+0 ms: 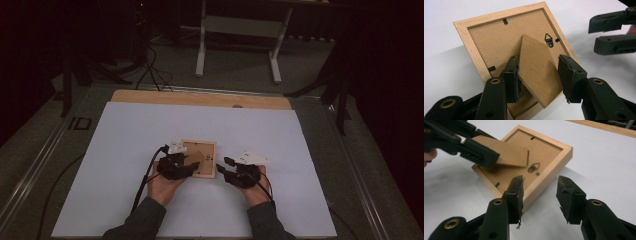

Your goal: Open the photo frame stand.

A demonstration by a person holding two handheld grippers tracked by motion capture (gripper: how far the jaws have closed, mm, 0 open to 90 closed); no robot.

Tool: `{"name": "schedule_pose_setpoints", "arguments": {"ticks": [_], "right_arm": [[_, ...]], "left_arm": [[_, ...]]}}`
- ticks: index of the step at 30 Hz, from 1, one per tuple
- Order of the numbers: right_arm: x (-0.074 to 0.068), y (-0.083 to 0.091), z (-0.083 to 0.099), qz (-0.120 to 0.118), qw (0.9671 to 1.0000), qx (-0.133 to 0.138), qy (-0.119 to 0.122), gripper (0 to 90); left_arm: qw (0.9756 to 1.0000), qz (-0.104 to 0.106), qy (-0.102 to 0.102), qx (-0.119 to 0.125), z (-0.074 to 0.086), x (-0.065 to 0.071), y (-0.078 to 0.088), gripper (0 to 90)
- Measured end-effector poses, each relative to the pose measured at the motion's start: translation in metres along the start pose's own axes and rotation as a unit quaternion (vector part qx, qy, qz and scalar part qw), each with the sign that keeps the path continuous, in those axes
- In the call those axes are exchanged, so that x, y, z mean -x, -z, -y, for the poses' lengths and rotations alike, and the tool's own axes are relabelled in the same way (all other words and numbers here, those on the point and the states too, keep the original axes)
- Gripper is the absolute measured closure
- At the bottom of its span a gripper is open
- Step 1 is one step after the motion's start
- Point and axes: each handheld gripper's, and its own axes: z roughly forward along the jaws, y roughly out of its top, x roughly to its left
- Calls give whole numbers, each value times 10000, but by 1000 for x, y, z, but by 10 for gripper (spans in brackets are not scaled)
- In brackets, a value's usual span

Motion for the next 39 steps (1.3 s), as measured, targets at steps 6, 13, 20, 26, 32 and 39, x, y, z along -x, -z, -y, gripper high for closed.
{"name": "schedule_pose_setpoints", "arguments": {"ticks": [6, 13, 20, 26, 32, 39], "right_arm": [[0, 0, -1, -180, 9995, 94, -225, 561], [0, -2, -4, -155, 9997, 47, -187, 558], [5, -3, -10, -82, 9998, 17, -155, 570], [14, -11, -18, -164, 9994, 47, -291, 565], [21, -21, -28, -399, 9985, -59, -370, 526], [22, -35, -37, -734, 9957, -318, -457, 452]], "left_arm": [[9997, -87, -191, 148, 6, 4, 5, 553], [9985, -165, -419, 324, 15, 7, 8, 553], [9978, -171, -488, 415, 19, 8, 12, 555], [9971, -190, -547, 488, 23, 8, 15, 556], [9968, -199, -565, 523, 24, 8, 17, 555], [9955, -211, -696, 603, 31, 8, 21, 556]]}}
